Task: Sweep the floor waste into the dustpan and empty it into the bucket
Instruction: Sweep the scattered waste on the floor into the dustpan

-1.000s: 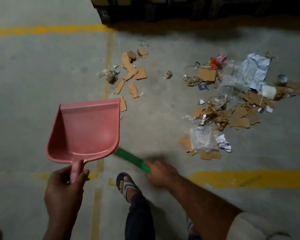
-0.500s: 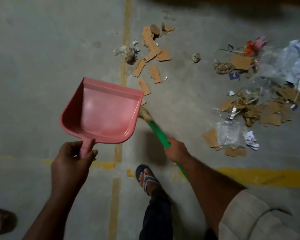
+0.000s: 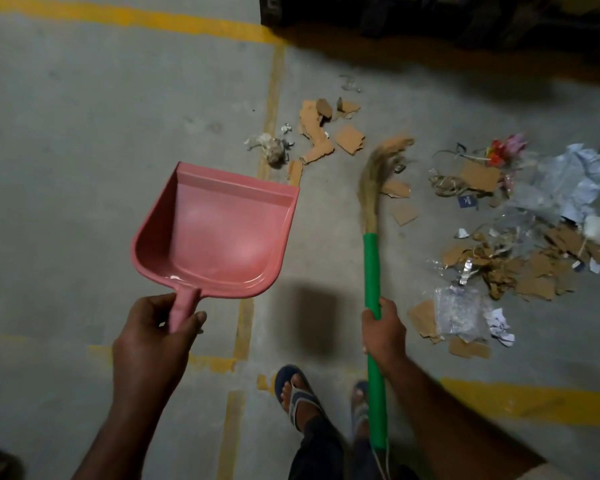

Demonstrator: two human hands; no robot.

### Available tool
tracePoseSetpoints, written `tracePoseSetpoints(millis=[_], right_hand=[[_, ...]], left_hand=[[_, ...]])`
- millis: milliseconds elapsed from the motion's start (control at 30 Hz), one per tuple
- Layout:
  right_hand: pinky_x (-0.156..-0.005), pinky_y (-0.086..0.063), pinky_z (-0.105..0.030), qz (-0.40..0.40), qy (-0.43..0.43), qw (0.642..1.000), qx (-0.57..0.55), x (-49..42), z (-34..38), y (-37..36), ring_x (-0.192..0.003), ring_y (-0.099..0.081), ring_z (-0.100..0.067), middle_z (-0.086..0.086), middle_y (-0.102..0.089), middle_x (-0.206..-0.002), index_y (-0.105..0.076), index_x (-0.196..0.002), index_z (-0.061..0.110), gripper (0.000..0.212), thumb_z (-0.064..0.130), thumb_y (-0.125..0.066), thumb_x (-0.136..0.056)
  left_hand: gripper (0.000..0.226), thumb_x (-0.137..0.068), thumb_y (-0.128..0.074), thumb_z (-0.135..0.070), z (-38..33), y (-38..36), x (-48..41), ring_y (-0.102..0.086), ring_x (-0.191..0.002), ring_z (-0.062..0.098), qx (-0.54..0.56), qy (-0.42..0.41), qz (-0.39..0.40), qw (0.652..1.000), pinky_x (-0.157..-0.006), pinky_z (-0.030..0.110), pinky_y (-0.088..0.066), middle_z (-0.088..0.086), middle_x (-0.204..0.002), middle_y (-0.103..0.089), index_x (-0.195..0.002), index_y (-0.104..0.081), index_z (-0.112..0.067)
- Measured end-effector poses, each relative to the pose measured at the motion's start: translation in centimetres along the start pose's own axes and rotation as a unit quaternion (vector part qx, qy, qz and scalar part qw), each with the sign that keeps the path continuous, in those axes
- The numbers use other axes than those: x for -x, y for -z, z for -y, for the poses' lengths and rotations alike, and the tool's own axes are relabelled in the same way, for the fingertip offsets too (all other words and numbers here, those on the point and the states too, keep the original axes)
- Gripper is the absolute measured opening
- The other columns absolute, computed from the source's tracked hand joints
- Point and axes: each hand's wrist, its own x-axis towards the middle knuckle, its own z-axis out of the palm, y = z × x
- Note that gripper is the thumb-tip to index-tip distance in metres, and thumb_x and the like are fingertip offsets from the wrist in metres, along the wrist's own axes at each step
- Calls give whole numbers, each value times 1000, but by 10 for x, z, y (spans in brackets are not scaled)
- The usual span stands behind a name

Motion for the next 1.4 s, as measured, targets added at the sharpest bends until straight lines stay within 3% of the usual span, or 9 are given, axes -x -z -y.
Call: tracePoseSetpoints(millis=[100,200,300,433,567,833,1067,1233,1400], right_hand=[[-58,-55,-27,31,44,998,-10,16,37,-15,-77,-69,-34,-17,-71,-103,-53,-131,22,39,27,-59,-93],[-69,-59,-37,68,93,993,-2,20,75,-45,-79,-70,-33,-10,-72,-100,-53,-127,34,45,46,-56,-84],[-77,-50,-21,156,106,982,22,18,130,-69,-92,-68,-31,-4,-72,-109,-56,-127,36,41,37,-59,-86],[-80,-56,-36,246,139,959,38,-9,198,-109,-98,-66,-36,-13,-70,-104,-56,-122,26,45,30,-55,-77],[-81,-53,-37,254,162,949,97,-50,231,-142,-97,-65,-41,-19,-69,-103,-60,-108,15,29,25,-55,-81],[-71,-60,-50,109,-64,991,-34,-135,174,-156,-82,-71,-38,-14,-72,-94,-61,-113,22,45,36,-49,-72],[-91,-52,-40,-33,-137,990,-12,-150,133,-87,-107,-64,-38,-17,-68,-115,-59,-128,15,38,25,-58,-91],[-75,-60,-50,-104,-188,975,-64,-164,103,-47,-85,-70,-34,-13,-70,-104,-55,-124,20,35,33,-52,-92],[-68,-62,-45,-178,-181,961,-112,-146,107,-9,-80,-71,-30,-12,-69,-106,-46,-138,21,45,29,-51,-94]], left_hand=[[31,-77,-81,-26,-12,-1,-12,-69,-81,11,0,9,-4,1000,-70,34,-50,-11,-79,-72,-100,-61,-25],[31,-76,-81,-32,-28,1,-30,-69,-80,15,-11,20,-11,1000,-75,42,-55,-11,-78,-73,-99,-61,-26],[32,-75,-81,-34,-45,6,-51,-70,-76,19,-20,28,-30,999,-76,45,-56,-11,-78,-73,-99,-61,-27],[31,-75,-82,-35,-69,9,-88,-69,-66,21,-22,23,-44,999,-71,43,-55,-9,-74,-72,-99,-66,-23],[32,-75,-79,-40,-80,2,-126,-69,-67,22,-33,18,-34,999,-70,42,-54,-7,-78,-73,-100,-68,-23],[34,-76,-81,-32,-90,-33,-197,-70,-77,22,-27,-1,24,999,-76,49,-57,-8,-83,-73,-104,-62,-24],[34,-77,-80,-34,-104,-45,-238,-70,-77,19,-77,-37,88,992,-77,43,-57,-14,-82,-72,-105,-62,-27],[30,-78,-78,-36,-128,-54,-260,-68,-68,14,-120,-89,134,980,-63,31,-50,-12,-79,-73,-103,-66,-25],[31,-78,-77,-39,-153,-73,-269,-69,-70,15,-135,-119,153,972,-70,36,-55,-12,-78,-73,-104,-66,-26]])
